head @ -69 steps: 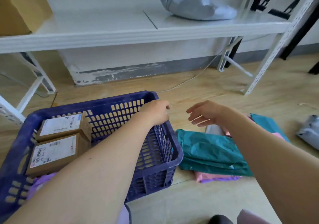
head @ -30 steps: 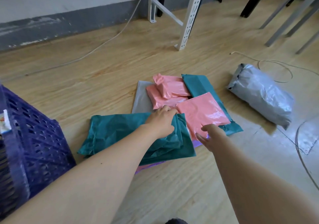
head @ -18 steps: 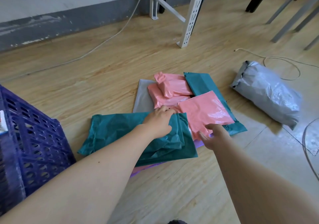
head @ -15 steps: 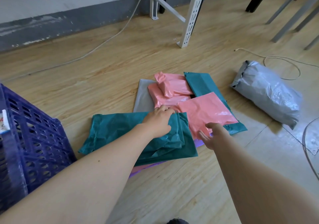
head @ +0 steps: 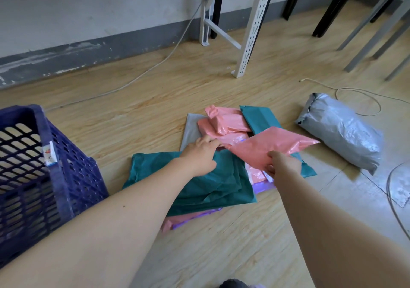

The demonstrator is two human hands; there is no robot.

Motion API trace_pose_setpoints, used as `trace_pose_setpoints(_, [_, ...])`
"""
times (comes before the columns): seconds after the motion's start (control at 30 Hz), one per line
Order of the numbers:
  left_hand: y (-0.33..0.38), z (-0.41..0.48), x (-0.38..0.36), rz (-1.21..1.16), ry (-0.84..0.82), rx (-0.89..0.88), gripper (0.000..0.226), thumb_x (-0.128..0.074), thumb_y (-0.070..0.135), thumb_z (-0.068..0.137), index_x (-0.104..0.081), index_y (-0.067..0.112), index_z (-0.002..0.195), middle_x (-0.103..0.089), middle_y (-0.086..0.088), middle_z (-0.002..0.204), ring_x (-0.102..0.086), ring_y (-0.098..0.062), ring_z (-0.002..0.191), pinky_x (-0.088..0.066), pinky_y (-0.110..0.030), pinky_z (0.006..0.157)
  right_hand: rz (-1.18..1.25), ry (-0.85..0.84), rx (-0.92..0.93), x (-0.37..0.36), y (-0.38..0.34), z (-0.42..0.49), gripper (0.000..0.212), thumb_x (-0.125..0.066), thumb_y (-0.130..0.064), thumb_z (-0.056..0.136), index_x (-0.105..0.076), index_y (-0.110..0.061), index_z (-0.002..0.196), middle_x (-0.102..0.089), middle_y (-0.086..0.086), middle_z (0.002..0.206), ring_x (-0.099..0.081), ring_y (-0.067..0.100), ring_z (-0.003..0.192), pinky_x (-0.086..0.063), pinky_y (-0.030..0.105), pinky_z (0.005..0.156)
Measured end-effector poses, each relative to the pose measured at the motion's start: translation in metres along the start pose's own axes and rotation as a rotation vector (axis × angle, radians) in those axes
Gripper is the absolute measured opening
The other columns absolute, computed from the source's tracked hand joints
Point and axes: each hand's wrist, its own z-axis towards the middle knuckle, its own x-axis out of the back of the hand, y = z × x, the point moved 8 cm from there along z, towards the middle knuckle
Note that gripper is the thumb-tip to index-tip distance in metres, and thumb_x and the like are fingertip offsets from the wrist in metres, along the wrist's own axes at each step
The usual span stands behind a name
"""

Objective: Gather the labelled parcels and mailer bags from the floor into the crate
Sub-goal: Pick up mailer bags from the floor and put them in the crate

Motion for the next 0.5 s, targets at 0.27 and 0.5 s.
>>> trace_pose_setpoints(0.27, [-0.020,-0.043,0.049,-0.781,0.134,0.298,0.055,-0.053,0.052,0.089,-0.044,0.020,0.134,-0.049,0.002,0.124,-0.050,-0.019,0.113,-0.040,-0.030,0.089,-0.798,0.095,0.862,-0.031,-0.082,-0.100,0.024,-0.052,-0.006,0.073,-0.037,-0.009,0.054,-0.037,0.003,0.057,-0.037,0.029,0.061,-0.018,0.028,0.045])
trace_pose_setpoints(0.5, [-0.069,-0.091,0.062,-1.941,0.311,0.680,0.080,-0.036,0.076,0.081,-0.047,0.004,0.113,-0.059,-0.021,0.104,-0.062,-0.033,0.096,-0.053,-0.049,0.077,-0.755,0.051,1.183,-0.087,-0.101,-0.179,0.033,-0.047,-0.014,0.083,-0.074,-0.019,0.102,-0.061,0.007,0.102,-0.057,0.031,0.095,-0.033,0.029,0.064])
